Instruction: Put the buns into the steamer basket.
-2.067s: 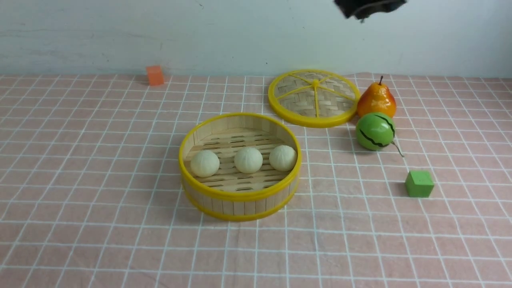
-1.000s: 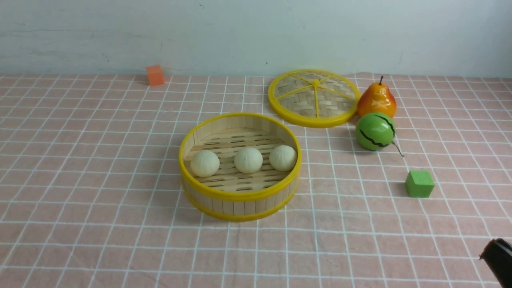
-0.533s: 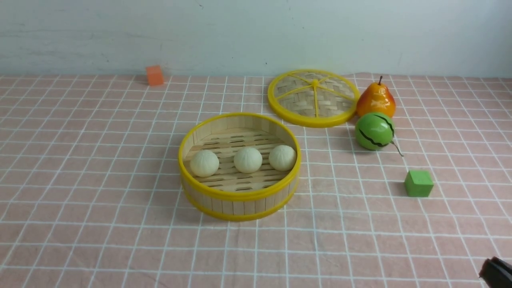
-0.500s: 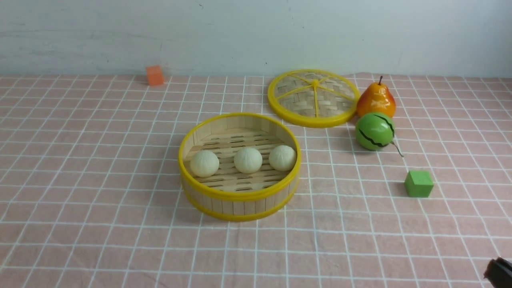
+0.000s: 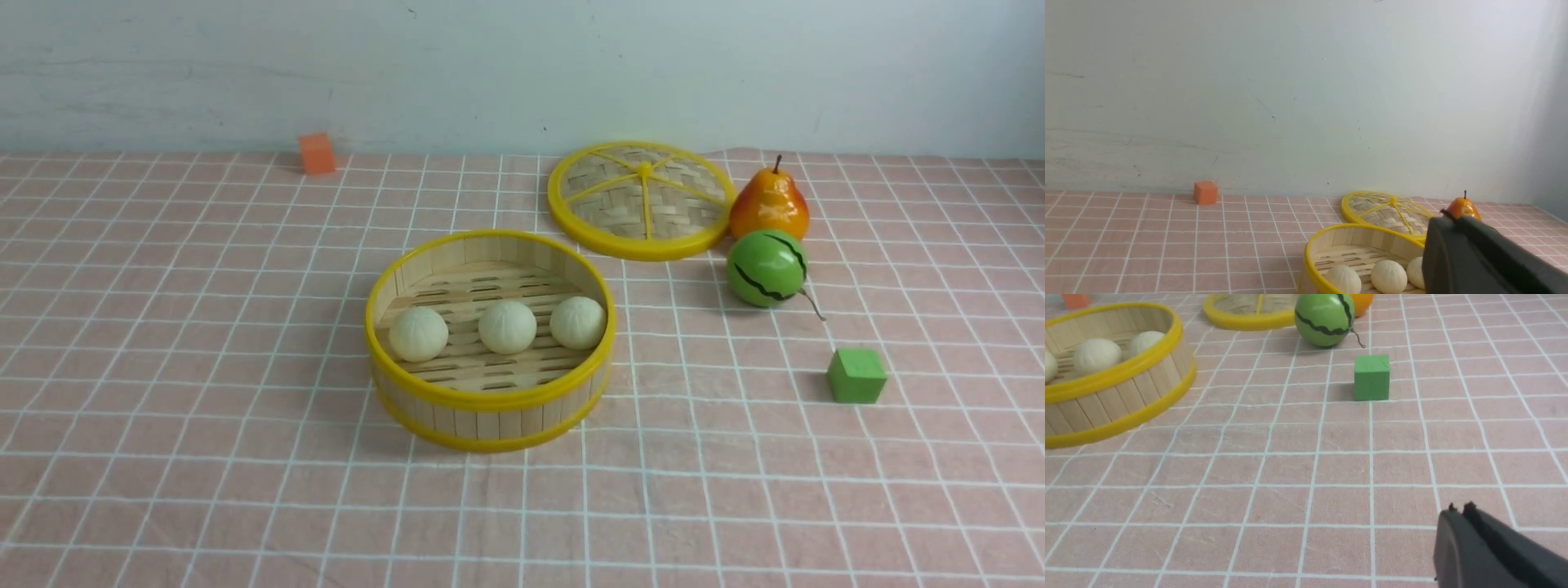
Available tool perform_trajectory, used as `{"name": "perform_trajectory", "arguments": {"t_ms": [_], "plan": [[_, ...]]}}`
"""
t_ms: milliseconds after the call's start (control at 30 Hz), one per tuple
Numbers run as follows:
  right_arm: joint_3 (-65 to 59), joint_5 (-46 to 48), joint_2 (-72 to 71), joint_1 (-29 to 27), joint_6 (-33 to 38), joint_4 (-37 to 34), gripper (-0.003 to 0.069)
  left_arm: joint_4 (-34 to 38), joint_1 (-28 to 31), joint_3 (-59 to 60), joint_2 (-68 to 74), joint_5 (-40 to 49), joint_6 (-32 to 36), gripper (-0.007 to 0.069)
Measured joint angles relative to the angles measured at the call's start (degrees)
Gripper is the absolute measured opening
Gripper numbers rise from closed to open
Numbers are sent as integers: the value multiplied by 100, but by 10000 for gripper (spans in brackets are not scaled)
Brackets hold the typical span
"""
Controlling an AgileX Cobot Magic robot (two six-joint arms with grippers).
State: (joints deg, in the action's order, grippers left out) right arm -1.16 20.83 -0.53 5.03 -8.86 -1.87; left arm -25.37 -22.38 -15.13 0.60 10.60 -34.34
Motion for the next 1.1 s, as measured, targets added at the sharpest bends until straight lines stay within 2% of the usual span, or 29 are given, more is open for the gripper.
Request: {"name": "perform_trajectory", "arguments": {"t_ms": [833, 1000, 1067, 1100], "plan": [[34, 185, -6, 45, -131, -209, 8, 5, 0, 37, -28, 60, 0, 0], [34, 199, -6, 45, -131, -209, 14, 68, 375, 291, -121, 302, 0, 0], [36, 199, -6, 45, -131, -209, 18, 356, 717, 500, -121, 301, 79, 0], [36, 199, -6, 45, -131, -209, 19, 661, 899, 688, -121, 218, 335, -1]]}}
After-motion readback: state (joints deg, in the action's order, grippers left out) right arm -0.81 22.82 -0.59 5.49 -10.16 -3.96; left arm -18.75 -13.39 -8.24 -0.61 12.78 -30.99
